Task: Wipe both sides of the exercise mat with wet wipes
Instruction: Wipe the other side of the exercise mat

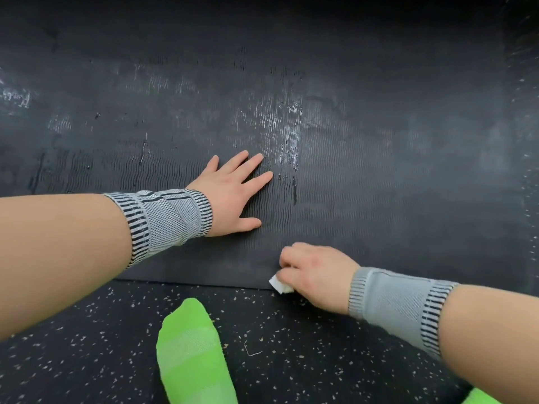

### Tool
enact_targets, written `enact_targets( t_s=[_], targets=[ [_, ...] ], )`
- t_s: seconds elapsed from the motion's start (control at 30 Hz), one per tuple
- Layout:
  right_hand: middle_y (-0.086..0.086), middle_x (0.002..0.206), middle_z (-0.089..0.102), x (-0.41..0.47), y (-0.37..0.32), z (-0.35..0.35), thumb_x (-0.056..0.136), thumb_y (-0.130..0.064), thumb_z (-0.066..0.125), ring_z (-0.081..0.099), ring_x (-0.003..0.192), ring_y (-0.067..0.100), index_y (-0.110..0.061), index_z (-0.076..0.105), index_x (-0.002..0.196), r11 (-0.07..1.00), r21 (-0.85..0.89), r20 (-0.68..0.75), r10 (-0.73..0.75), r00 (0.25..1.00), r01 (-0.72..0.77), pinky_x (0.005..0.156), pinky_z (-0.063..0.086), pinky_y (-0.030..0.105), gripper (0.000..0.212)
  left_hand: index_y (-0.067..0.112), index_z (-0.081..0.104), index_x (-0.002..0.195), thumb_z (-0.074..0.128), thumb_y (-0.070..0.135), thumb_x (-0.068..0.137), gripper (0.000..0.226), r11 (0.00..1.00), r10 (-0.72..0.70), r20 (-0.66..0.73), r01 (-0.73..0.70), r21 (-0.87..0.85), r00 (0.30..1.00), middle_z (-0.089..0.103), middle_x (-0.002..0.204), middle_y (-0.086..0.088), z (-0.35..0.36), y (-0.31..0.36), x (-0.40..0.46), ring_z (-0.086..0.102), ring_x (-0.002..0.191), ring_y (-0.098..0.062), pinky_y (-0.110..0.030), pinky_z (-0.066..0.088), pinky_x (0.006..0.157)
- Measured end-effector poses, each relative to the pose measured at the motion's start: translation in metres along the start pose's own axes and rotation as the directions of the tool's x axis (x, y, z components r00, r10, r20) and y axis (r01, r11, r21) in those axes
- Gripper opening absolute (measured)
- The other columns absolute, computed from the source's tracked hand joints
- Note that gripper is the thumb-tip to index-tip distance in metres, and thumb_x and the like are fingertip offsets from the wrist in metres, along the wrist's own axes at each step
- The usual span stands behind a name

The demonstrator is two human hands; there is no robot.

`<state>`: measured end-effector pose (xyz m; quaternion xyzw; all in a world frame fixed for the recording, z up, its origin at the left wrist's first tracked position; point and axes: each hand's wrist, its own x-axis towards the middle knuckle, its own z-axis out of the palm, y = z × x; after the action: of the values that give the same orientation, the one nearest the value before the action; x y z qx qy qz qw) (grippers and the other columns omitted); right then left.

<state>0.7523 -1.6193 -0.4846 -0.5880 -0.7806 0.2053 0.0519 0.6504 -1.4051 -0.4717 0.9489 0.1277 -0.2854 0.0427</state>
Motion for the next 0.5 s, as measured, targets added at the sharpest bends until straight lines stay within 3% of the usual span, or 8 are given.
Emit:
enact_targets(
  t_s=[0.17, 0.23, 0.4, 0.5],
  targets=[
    [0.007, 0.077, 0.055, 0.041, 0.04, -0.019, 0.063, -0.006, 0.079, 0.054, 0.062, 0.026, -0.01, 0.066, 0.075, 0.985, -0.001, -0.23, 0.166, 0.959, -0.17, 0.047, 0.051, 0.036, 0.018, 0.03, -0.008, 0.156, 0.039, 0.069, 0.09, 0.089, 1.0, 0.012, 0.005, -0.012, 0.003, 1.0, -0.019, 0.162, -0.001, -0.001, -0.003, -0.001, -0.013, 0.15, -0.023, -0.055, 0.009, 0.12],
    [0.004, 0.075, 0.055, 0.032, 0.03, -0.015, 0.06, -0.01, 0.08, 0.053, 0.061, 0.023, -0.014, 0.064, 0.073, 0.994, -0.026, -0.191, 0.097, 0.977, -0.104, 0.046, 0.05, 0.033, 0.021, 0.03, -0.007, 0.156, 0.039, 0.069, 0.09, 0.089, 1.0, 0.017, 0.002, -0.017, 0.006, 1.0, -0.019, 0.162, -0.001, 0.0, -0.004, -0.001, -0.013, 0.15, -0.023, -0.055, 0.009, 0.12],
    [-0.002, 0.08, 0.057, -0.003, -0.001, -0.005, 0.063, -0.018, 0.075, 0.053, 0.067, 0.016, -0.02, 0.062, 0.072, 0.987, -0.008, 0.058, -0.159, 0.986, 0.16, 0.042, 0.046, 0.025, 0.016, 0.031, -0.008, 0.155, 0.039, 0.069, 0.09, 0.089, 1.0, 0.019, -0.005, -0.019, -0.009, 1.0, -0.02, 0.162, -0.001, 0.001, -0.005, -0.001, -0.014, 0.15, -0.023, -0.054, 0.009, 0.121],
    [0.003, 0.08, 0.058, 0.021, 0.028, -0.013, 0.053, -0.012, 0.083, 0.055, 0.067, 0.021, -0.017, 0.064, 0.071, 0.992, -0.064, -0.027, -0.109, 0.994, 0.107, 0.041, 0.045, 0.026, 0.027, 0.031, -0.007, 0.156, 0.04, 0.07, 0.089, 0.09, 1.0, 0.021, -0.009, -0.022, -0.007, 1.0, -0.019, 0.163, 0.0, 0.0, -0.005, -0.001, -0.012, 0.15, -0.023, -0.053, 0.01, 0.121]
  ],
)
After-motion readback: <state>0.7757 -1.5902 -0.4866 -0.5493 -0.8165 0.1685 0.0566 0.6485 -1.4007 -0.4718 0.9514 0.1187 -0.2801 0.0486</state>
